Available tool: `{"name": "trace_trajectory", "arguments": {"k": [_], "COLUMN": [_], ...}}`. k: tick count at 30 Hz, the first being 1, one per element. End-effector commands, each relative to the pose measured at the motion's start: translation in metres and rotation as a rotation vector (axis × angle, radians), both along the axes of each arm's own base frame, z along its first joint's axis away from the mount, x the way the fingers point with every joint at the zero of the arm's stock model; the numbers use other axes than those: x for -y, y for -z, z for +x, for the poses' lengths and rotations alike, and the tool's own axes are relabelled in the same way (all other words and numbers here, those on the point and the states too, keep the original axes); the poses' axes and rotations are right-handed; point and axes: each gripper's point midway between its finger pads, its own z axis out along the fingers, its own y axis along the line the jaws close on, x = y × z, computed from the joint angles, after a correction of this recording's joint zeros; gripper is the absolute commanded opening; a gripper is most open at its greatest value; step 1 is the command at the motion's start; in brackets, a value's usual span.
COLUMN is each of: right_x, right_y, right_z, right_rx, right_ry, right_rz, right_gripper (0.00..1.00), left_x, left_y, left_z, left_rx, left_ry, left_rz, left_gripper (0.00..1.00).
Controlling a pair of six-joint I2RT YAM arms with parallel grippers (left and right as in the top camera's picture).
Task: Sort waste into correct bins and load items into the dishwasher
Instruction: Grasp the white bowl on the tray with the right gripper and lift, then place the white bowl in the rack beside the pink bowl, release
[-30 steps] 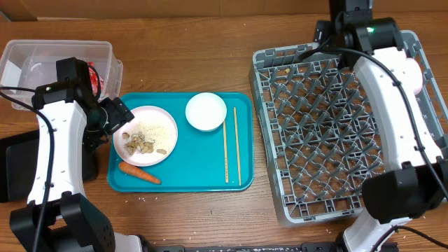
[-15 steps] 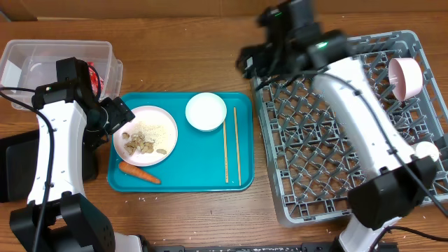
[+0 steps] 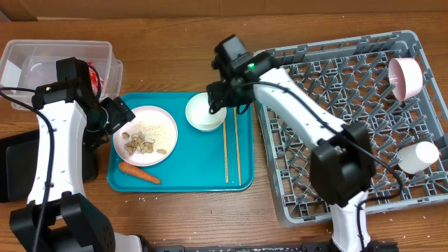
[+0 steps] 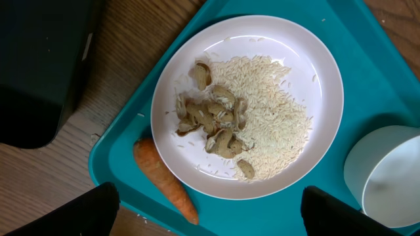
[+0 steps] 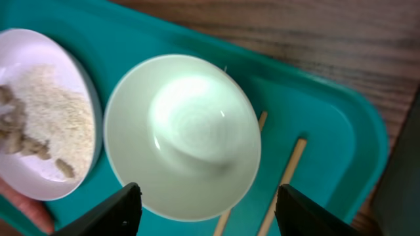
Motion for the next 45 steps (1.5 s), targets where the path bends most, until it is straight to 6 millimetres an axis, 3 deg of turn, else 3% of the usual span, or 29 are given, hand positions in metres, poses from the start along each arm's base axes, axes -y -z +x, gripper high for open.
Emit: {"name": "trace_trajectory", "arguments": {"k": [1, 6, 10, 14, 17, 22, 26, 28, 30, 33, 35, 38, 40, 42, 44, 45], "right_x": [0.001, -0.001, -0.001, 0.006, 0.020, 0.018, 0.012, 0.012, 0.019, 0.061, 0.108, 0.189, 0.254, 0.311, 0.348, 0.358], "right_y": [0.022, 0.050, 0.057, 0.059, 0.061, 0.059, 0.034, 0.002, -0.041, -0.105, -0.145, -0.183, -0.203, -0.230, -0.250, -0.251], "right_z": [-0.001, -0.009, -0.007, -0.005, -0.004, 0.000, 0.011, 0.023, 0.041, 0.071, 0.091, 0.107, 0.103, 0.084, 0.063, 0.059], "right_rx": [-0.031, -0.083, -0.079, -0.069, -0.067, -0.053, -0.015, 0.037, 0.131, 0.321, 0.463, 0.605, 0.663, 0.755, 0.835, 0.839], "right_ry": [0.051, 0.036, 0.038, 0.066, 0.140, 0.143, 0.144, 0.148, 0.150, 0.241, 0.331, 0.487, 0.653, 0.909, 1.068, 1.090], "right_rz": [-0.046, -0.083, -0.101, -0.136, -0.199, -0.188, -0.148, -0.111, -0.088, -0.170, -0.290, -0.540, -0.788, -1.034, -1.223, -1.268], "right_gripper": [0.67, 0.62, 0.53, 0.37, 0.14, 0.04, 0.04, 0.04, 0.04, 0.04, 0.04, 0.04, 0.04, 0.04, 0.04, 0.04], "left_x": [0.001, 0.000, 0.000, 0.000, 0.001, 0.000, 0.000, 0.000, 0.000, 0.000, 0.000, 0.000, 0.000, 0.000, 0.000, 0.000], "left_y": [-0.008, -0.008, -0.008, -0.008, -0.008, -0.008, -0.008, -0.008, -0.008, -0.008, -0.008, -0.008, -0.008, -0.008, -0.008, -0.008], "left_z": [0.001, 0.001, 0.002, 0.001, 0.001, 0.001, 0.002, 0.002, 0.002, 0.003, 0.003, 0.003, 0.003, 0.003, 0.004, 0.004], "left_rx": [0.028, 0.028, 0.029, 0.028, 0.027, 0.028, 0.031, 0.031, 0.032, 0.034, 0.033, 0.035, 0.035, 0.035, 0.037, 0.038], "left_ry": [-0.002, -0.002, -0.002, -0.002, -0.002, -0.002, -0.002, -0.002, -0.002, -0.003, -0.003, -0.002, -0.002, -0.003, -0.002, -0.002], "left_rz": [-0.001, 0.000, 0.000, 0.000, -0.001, -0.001, 0.000, 0.000, 0.000, 0.000, 0.001, 0.001, 0.001, 0.001, 0.001, 0.001], "left_gripper": [0.90, 0.90, 0.91, 0.91, 0.90, 0.90, 0.90, 0.90, 0.90, 0.90, 0.90, 0.90, 0.90, 0.90, 0.90, 0.90]}}
